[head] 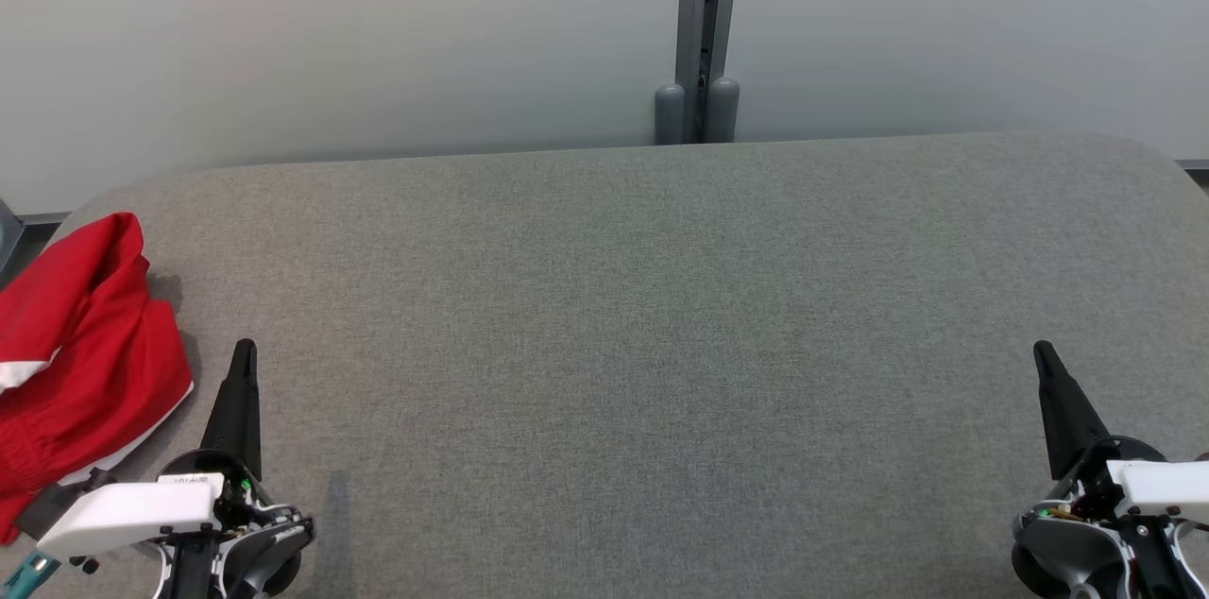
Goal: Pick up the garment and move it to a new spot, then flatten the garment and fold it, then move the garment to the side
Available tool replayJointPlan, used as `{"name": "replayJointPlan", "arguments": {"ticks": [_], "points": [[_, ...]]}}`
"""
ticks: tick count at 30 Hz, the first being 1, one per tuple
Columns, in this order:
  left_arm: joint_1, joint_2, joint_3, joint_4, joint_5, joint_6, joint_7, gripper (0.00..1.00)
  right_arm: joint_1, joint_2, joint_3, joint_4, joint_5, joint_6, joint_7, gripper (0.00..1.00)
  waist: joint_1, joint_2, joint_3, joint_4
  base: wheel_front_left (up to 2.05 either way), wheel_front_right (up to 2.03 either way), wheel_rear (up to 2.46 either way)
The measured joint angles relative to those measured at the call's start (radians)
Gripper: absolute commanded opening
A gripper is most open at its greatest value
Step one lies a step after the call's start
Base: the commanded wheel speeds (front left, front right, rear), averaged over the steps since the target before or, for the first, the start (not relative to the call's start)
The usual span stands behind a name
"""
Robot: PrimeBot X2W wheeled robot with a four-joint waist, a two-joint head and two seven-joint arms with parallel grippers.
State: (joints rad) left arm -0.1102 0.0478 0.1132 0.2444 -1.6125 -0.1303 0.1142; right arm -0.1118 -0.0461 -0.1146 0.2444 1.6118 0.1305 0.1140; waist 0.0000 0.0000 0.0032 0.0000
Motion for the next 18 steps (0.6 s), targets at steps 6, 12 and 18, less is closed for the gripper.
{"name": "replayJointPlan", "arguments": {"ticks": [6,12,18], "points": [[0.0,0.0,0.0,0.0,0.0,0.0,0.0,1.0,0.0,0.0,0.0,0.0,0.0,0.0,0.0,1.0,0.0,0.0,0.0,0.0,0.0,0.0,0.0],[0.045,-0.02,-0.004,0.051,0.0,0.001,-0.002,1.0,0.042,0.022,0.002,0.047,0.0,-0.001,0.0,1.0,0.0,0.0,0.001,0.0,0.0,0.0,0.0],[0.05,-0.019,-0.017,0.059,0.034,0.001,-0.032,1.0,0.044,0.018,0.031,0.046,-0.022,-0.001,-0.026,1.0,0.0,0.0,0.002,0.0,0.0,0.0,0.0]]}}
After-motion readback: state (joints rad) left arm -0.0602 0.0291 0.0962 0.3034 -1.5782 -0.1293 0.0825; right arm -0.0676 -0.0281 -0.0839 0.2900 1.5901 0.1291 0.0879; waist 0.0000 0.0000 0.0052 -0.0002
